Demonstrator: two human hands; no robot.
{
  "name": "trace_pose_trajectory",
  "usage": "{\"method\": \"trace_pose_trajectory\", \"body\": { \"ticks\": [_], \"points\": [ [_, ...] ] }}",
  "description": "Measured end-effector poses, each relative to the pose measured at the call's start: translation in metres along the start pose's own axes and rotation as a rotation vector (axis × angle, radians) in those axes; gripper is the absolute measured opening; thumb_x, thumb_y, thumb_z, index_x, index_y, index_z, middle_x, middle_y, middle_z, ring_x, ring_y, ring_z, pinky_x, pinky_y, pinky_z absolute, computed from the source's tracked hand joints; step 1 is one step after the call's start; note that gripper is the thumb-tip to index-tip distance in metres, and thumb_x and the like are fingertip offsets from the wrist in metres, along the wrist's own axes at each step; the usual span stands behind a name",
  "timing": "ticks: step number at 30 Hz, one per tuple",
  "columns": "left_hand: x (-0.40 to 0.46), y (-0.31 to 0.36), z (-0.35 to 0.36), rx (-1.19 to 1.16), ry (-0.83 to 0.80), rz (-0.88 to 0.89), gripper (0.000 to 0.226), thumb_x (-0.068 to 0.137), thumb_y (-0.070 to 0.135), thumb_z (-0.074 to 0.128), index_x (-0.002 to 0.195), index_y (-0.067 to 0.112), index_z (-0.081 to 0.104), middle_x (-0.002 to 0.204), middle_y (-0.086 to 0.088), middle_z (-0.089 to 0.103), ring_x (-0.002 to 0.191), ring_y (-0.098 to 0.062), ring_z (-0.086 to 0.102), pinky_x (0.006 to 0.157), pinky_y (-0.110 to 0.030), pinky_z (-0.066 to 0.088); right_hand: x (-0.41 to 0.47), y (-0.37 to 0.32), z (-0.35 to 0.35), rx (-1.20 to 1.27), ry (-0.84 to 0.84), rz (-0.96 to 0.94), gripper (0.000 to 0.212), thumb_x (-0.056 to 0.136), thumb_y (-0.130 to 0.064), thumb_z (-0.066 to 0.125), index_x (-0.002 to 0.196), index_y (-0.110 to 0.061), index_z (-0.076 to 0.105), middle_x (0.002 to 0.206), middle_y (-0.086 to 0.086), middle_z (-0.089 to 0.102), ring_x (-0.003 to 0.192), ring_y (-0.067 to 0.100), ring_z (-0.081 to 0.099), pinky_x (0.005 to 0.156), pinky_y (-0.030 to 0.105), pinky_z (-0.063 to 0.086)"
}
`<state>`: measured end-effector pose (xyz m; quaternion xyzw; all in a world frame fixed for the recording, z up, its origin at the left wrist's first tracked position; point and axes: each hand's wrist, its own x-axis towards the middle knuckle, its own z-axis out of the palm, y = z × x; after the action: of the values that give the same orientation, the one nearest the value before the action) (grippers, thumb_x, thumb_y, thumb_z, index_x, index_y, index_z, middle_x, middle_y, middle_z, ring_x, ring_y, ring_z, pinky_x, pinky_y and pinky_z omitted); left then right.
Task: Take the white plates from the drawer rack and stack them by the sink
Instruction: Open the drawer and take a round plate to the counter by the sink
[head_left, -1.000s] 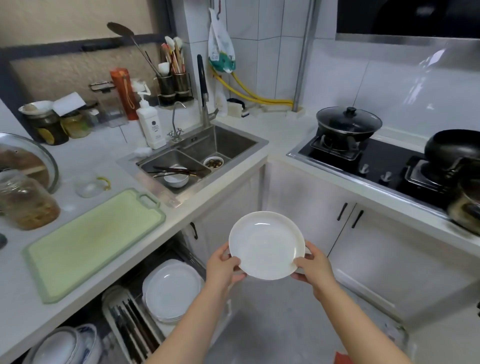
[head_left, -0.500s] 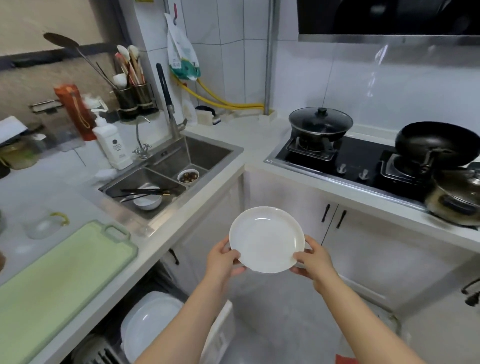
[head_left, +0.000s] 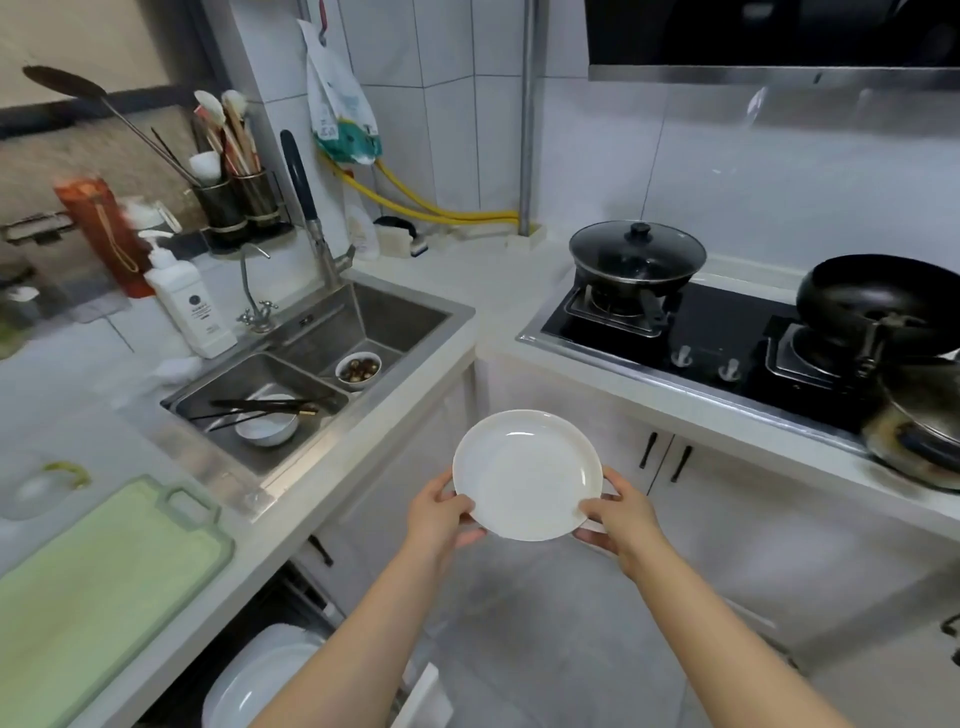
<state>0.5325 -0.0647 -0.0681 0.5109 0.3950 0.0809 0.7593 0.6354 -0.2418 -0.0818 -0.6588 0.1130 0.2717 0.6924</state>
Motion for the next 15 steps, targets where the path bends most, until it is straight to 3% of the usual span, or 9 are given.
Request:
{"method": "trace_pose_trajectory", "body": {
  "ticks": [3, 8, 10, 15],
  "points": [
    [0.011, 0.005, 0.017, -0.031, 0.036, 0.009, 0.061, 0.079, -0.012, 0.047, 0.133, 0.016, 0.049, 0.110, -0.014, 0.066, 0.083, -0.036, 0.065, 0.070, -0.043, 0.060, 0.022, -0.018, -0.004, -0.034, -0.062, -0.012, 0.066, 0.078, 0.014, 0.053, 0.134, -0.022, 0.050, 0.112, 0.014, 0.059, 0.106, 0.033, 0.063, 0.054, 0.030, 0.058],
    [0.026, 0.020, 0.047, -0.079, 0.113, 0.020, 0.060, 0.081, -0.010, 0.047, 0.135, 0.016, 0.047, 0.110, -0.016, 0.067, 0.082, -0.034, 0.065, 0.051, -0.029, 0.059, 0.063, -0.052, -0.009, -0.113, -0.164, -0.038, 0.068, 0.079, 0.011, 0.056, 0.138, -0.020, 0.045, 0.120, 0.016, 0.057, 0.102, 0.030, 0.063, 0.061, 0.033, 0.059],
    [0.031, 0.027, 0.057, -0.128, 0.135, 0.024, 0.060, 0.081, -0.012, 0.046, 0.134, 0.015, 0.047, 0.107, -0.016, 0.066, 0.073, -0.032, 0.066, 0.044, -0.027, 0.056, 0.078, -0.063, -0.007, -0.140, -0.189, -0.056, 0.068, 0.078, 0.010, 0.056, 0.138, -0.021, 0.045, 0.121, 0.016, 0.058, 0.098, 0.027, 0.064, 0.061, 0.031, 0.059],
    [0.050, 0.045, 0.067, -0.164, 0.180, 0.049, 0.062, 0.081, -0.012, 0.046, 0.135, 0.017, 0.045, 0.119, -0.016, 0.064, 0.068, -0.027, 0.066, 0.044, -0.026, 0.055, 0.106, -0.082, 0.006, -0.150, -0.182, -0.078, 0.067, 0.077, 0.010, 0.056, 0.134, -0.023, 0.047, 0.118, 0.014, 0.060, 0.090, 0.023, 0.064, 0.059, 0.030, 0.057]
  ]
}}
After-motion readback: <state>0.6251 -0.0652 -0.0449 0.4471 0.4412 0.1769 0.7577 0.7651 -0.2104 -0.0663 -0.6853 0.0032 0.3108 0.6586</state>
